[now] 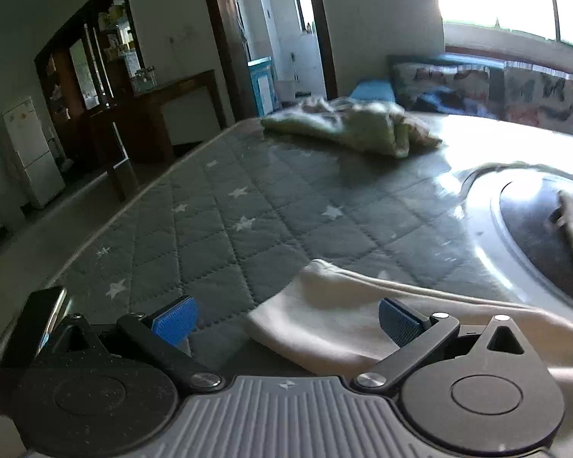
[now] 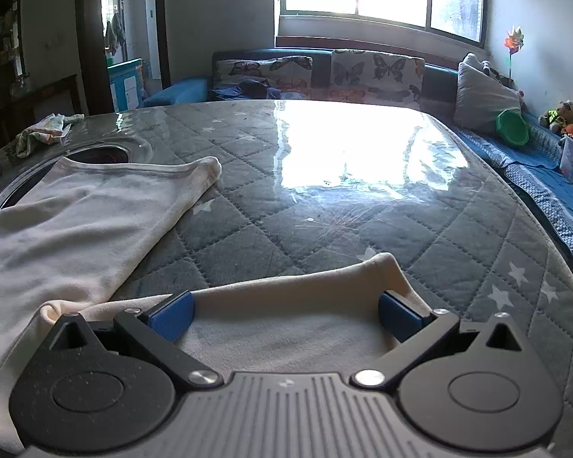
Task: Fold clothes
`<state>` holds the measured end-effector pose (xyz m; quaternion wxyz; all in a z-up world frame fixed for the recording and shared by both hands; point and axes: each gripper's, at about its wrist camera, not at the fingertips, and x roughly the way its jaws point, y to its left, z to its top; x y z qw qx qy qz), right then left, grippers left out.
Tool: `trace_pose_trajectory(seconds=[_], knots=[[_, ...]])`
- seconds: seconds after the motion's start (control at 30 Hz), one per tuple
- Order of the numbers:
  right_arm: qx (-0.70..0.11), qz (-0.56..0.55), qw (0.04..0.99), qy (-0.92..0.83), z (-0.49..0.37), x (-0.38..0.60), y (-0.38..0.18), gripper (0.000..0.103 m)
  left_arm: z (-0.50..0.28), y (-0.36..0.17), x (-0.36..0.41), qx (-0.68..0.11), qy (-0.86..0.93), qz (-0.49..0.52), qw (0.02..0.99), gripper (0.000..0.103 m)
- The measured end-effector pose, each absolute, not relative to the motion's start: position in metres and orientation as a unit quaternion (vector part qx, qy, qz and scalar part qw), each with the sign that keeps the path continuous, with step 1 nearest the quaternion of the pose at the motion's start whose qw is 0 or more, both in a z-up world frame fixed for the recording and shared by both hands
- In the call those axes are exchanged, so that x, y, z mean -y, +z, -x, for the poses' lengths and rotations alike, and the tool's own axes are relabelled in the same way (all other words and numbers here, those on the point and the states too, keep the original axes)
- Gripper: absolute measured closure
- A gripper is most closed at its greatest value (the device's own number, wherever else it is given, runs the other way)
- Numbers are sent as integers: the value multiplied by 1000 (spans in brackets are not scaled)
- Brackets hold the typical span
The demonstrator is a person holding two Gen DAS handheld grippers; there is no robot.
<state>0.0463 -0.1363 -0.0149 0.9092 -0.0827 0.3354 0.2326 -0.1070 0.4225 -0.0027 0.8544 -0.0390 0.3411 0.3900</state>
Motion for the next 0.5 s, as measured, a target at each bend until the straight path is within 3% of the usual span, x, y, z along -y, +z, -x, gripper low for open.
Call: trace_pose_trajectory(seconds=[0.5], knots=[[-333,82,910,231,-46,136,-16,0,47,-13,-465,-349,399,22,847,0]])
